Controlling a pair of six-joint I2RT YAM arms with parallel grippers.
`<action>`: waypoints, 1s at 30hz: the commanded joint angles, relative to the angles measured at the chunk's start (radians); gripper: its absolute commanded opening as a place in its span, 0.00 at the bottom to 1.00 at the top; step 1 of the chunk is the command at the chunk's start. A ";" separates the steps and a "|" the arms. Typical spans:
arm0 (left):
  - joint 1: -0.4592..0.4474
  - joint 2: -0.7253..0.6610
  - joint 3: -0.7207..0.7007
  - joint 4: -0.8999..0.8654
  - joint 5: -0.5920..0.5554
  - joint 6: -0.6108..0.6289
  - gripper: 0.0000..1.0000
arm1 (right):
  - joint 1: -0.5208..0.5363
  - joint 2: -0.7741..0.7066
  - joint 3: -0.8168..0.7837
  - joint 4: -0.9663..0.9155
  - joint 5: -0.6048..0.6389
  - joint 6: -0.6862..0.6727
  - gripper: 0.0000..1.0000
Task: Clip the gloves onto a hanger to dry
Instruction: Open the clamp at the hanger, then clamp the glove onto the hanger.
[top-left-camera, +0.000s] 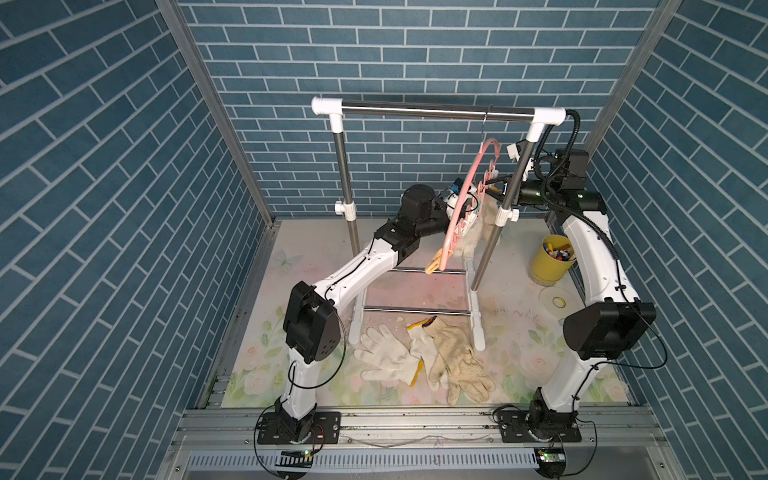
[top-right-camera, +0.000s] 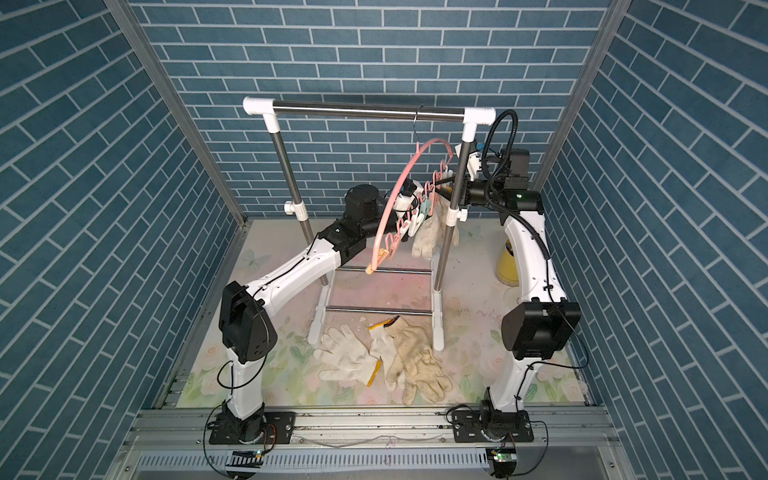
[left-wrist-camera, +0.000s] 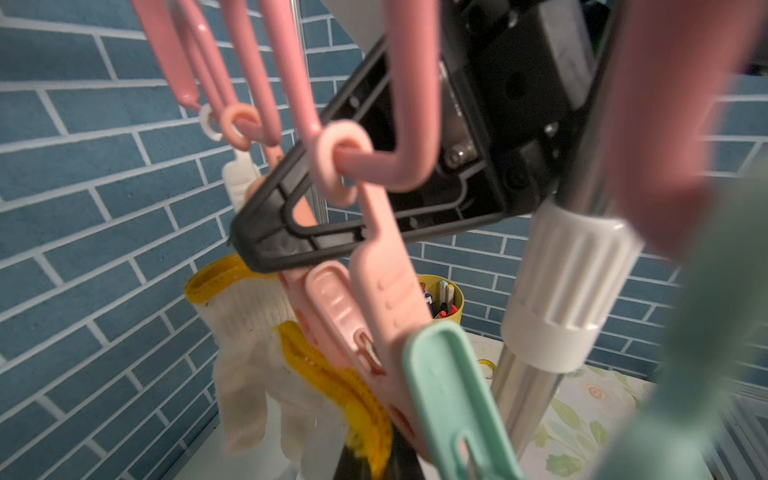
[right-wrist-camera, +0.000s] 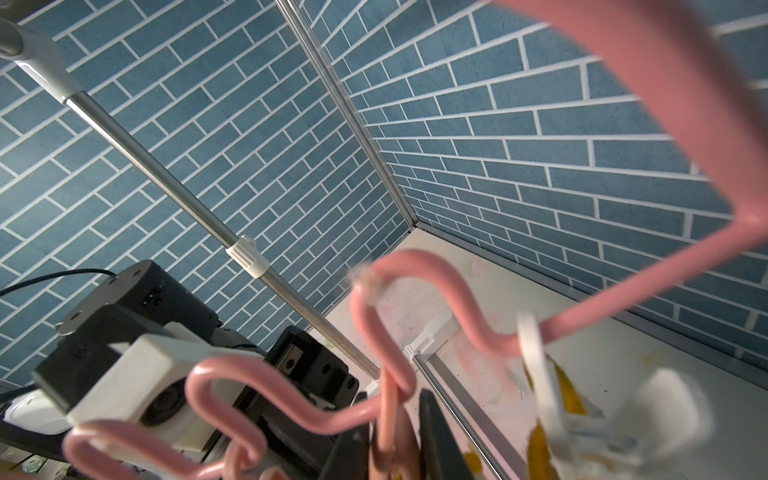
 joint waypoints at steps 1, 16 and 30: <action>-0.002 -0.016 -0.009 0.004 0.065 0.044 0.00 | -0.001 -0.021 0.029 -0.027 0.008 -0.055 0.07; 0.019 -0.009 -0.037 0.070 0.012 0.060 0.00 | -0.004 -0.040 0.012 -0.043 -0.006 -0.071 0.07; 0.028 -0.001 -0.034 0.121 0.049 0.058 0.00 | -0.005 -0.053 -0.017 -0.052 -0.010 -0.086 0.07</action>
